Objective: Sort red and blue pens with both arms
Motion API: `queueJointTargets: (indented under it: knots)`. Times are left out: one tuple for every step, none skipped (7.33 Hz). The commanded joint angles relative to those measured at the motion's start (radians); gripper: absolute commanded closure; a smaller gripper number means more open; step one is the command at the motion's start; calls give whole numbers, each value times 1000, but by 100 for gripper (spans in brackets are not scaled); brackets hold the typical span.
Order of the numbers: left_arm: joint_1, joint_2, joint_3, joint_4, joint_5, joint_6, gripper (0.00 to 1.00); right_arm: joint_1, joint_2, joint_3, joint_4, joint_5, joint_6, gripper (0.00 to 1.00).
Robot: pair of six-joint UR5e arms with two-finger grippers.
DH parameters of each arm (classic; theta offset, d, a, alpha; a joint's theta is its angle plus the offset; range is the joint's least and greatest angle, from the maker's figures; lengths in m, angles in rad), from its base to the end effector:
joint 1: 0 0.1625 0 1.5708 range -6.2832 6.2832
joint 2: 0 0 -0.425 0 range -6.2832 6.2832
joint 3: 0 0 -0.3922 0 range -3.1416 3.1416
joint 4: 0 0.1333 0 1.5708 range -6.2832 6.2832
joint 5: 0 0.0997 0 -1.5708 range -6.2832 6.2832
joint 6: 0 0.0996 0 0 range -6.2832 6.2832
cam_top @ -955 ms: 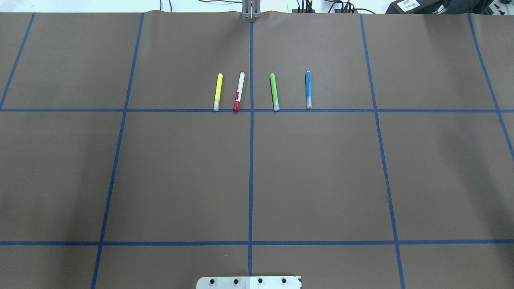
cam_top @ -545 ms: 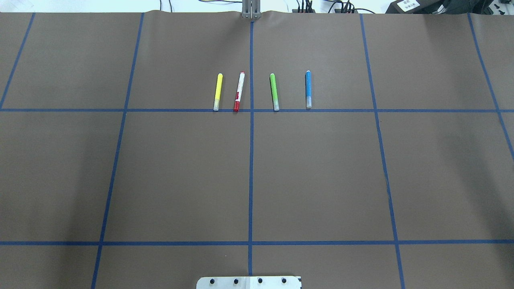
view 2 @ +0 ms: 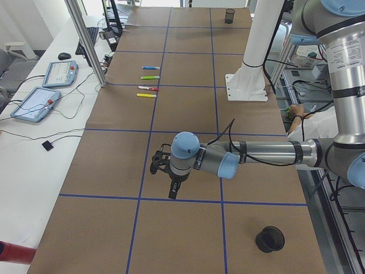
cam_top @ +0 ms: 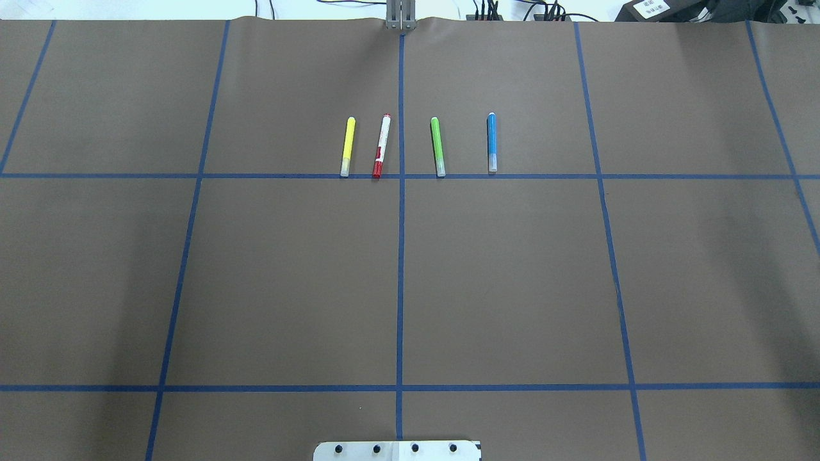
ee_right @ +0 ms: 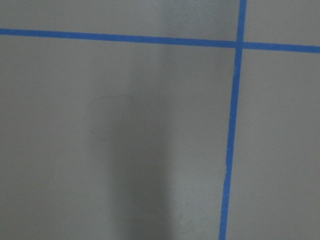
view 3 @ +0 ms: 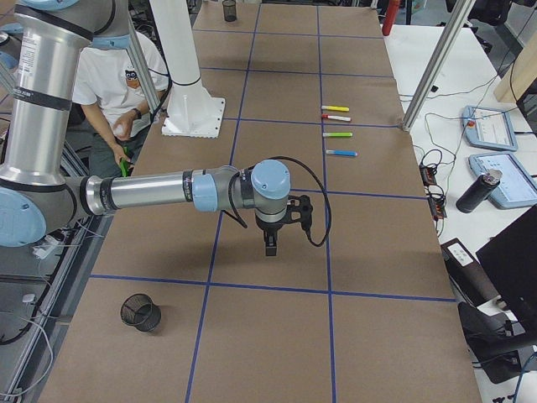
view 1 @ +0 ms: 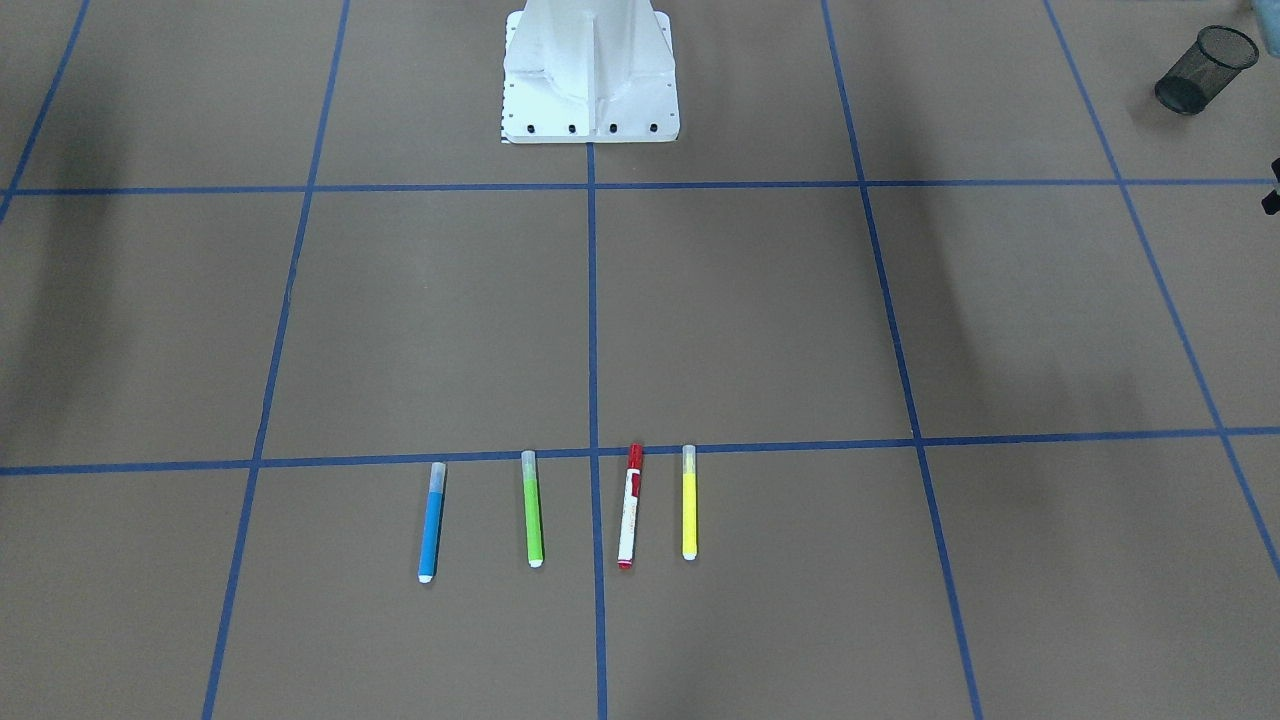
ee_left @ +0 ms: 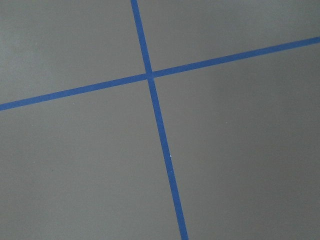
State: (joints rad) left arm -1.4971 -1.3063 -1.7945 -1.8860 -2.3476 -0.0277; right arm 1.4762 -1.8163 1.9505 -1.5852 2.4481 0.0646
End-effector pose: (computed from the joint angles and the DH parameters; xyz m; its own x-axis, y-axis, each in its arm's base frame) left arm -0.0342 -0.3996 0.6301 0.6989 0.2153 -0.6820 -0.0515 0.9663 0.2522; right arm 0.0194 -0.3956 0.5736 0.6324 -0.0878 0.7696 0.0531 0.9961 0.0700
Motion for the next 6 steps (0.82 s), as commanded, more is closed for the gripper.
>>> queueJointTargets:
  knots:
    - [1, 1, 6, 7, -1, -3, 0, -5, -1, 11, 4, 2, 6, 0]
    - [0, 2, -2, -1, -2, -3, 0, -5, -1, 18, 19, -1, 1, 0]
    - [1, 2, 0, -4, -22, -3, 0, -8, -3, 16, 33, -3, 1, 0]
    - [1, 1, 0, -5, -24, -4, 0, -10, -1, 13, 34, -4, 3, 0]
    - [3, 1, 7, -4, -25, -12, 0, -13, 0, 11, 36, -4, 3, 0]
    - [3, -10, -3, -8, -29, -91, 1, -13, 3, 11, 39, -6, 4, 0]
